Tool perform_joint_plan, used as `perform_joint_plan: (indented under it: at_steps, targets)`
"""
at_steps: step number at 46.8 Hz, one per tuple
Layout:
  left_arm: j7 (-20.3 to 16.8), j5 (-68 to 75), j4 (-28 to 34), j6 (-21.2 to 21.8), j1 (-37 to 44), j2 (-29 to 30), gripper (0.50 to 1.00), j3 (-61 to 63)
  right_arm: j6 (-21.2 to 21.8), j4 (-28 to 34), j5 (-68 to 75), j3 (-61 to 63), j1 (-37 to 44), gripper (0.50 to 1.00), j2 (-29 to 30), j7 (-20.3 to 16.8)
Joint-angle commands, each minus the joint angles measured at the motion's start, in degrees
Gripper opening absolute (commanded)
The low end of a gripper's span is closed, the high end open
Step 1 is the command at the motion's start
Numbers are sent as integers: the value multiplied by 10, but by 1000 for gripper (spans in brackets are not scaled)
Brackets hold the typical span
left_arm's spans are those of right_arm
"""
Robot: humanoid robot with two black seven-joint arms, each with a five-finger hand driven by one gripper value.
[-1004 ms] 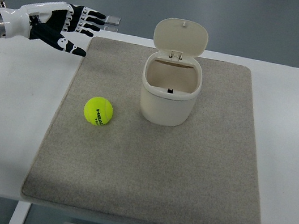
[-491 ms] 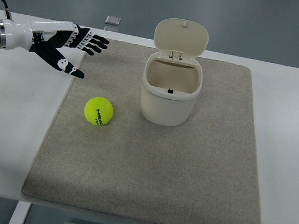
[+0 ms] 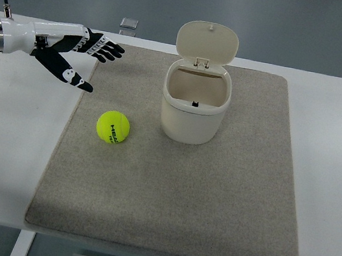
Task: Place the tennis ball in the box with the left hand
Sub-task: 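Move the left hand forward over the mat toward the tennis ball, then lower the open left hand beside the tennis ball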
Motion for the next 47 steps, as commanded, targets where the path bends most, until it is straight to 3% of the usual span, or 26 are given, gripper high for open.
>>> perform_joint_plan:
  at_steps: [1,7,18,40,47]
  targets:
    - [-3,28,-33,0,16,10,896,1,0,0,0,0,0,938,0,0]
    - [-12,93,-80,3,49,17,900,1,0,0,0,0,0,938,0,0]
    - [-62,194,-99,104,92,8,906,1,0,0,0,0,0,938,0,0]
    - [-62,316,-78,253,121,-39,928,21,0,0,0,0,0,938,0,0]
    - [-62,320,-76,263,123,-45,934,24,0,0,0,0,0,938,0,0]
